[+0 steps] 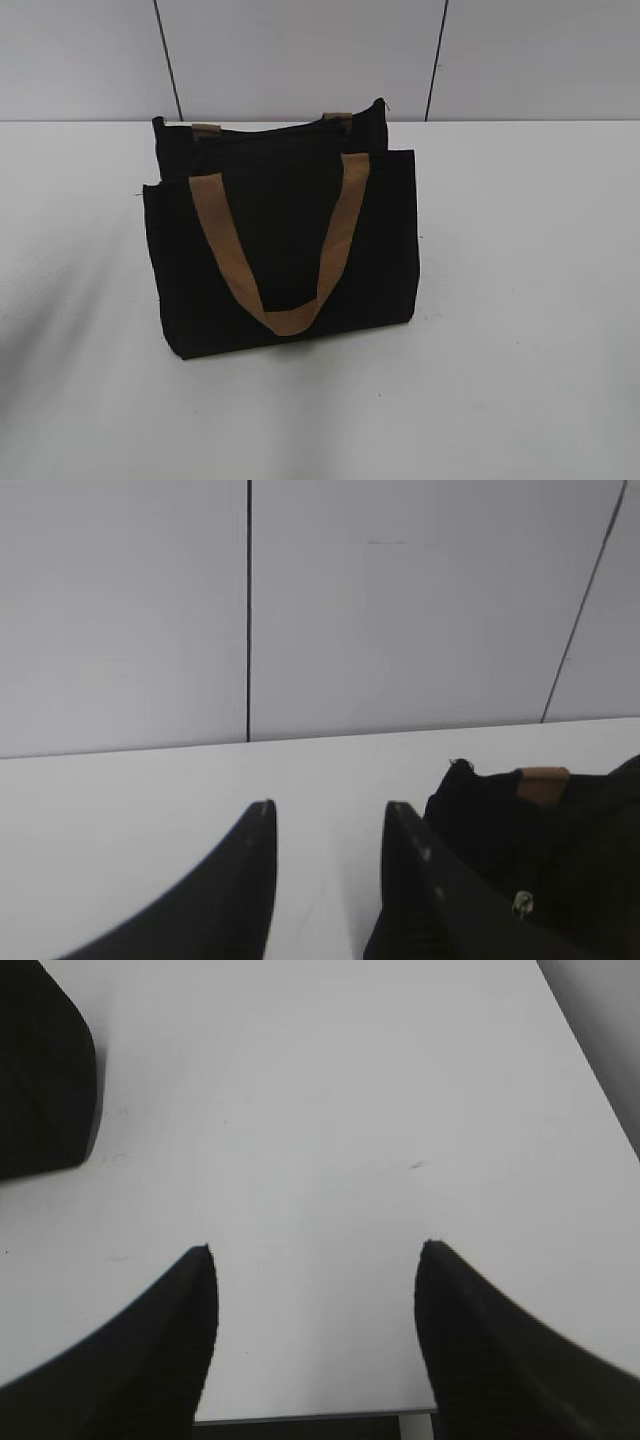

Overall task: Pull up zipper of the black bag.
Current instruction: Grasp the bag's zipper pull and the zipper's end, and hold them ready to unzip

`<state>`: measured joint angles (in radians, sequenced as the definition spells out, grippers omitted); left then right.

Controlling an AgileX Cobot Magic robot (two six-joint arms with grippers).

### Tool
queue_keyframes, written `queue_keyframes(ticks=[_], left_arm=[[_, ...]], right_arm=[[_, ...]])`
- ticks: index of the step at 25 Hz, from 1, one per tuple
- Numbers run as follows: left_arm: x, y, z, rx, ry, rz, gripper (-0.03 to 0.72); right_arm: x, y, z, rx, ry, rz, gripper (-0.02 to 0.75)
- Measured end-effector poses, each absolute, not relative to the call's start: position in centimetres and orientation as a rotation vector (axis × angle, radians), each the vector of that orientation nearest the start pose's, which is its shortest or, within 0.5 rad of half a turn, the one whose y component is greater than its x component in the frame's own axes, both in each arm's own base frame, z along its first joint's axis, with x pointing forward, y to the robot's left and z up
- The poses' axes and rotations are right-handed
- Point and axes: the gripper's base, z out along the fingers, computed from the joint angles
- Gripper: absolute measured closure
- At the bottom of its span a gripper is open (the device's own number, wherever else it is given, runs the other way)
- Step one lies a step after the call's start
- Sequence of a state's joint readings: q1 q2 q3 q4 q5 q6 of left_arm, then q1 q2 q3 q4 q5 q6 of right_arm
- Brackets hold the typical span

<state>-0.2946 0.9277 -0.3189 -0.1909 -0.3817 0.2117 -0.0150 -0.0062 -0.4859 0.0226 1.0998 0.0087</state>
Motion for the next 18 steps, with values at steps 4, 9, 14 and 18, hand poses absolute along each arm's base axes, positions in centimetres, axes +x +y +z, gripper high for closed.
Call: queue_keyframes(ticks=[4, 9, 14, 18], left_arm=[[18.5, -5.1, 24.6, 0.234, 1.693, -0.129, 0.416], [19.3, -5.4, 23.6, 0.239, 1.726, -0.121, 0.416], [19.8, -5.5, 22.6, 0.248, 1.771, -0.114, 0.416], [20.6, -5.8, 20.9, 0.24, 1.842, -0.116, 0.416]], right_arm=[[-0.6, 0.2, 27.0, 0.023, 2.091, 0.023, 0.253], [-0.6, 0.2, 27.0, 0.023, 2.091, 0.023, 0.253], [-0.6, 0.2, 27.0, 0.023, 2.091, 0.023, 0.253], [-0.6, 0.2, 27.0, 0.023, 2.091, 0.023, 0.253]])
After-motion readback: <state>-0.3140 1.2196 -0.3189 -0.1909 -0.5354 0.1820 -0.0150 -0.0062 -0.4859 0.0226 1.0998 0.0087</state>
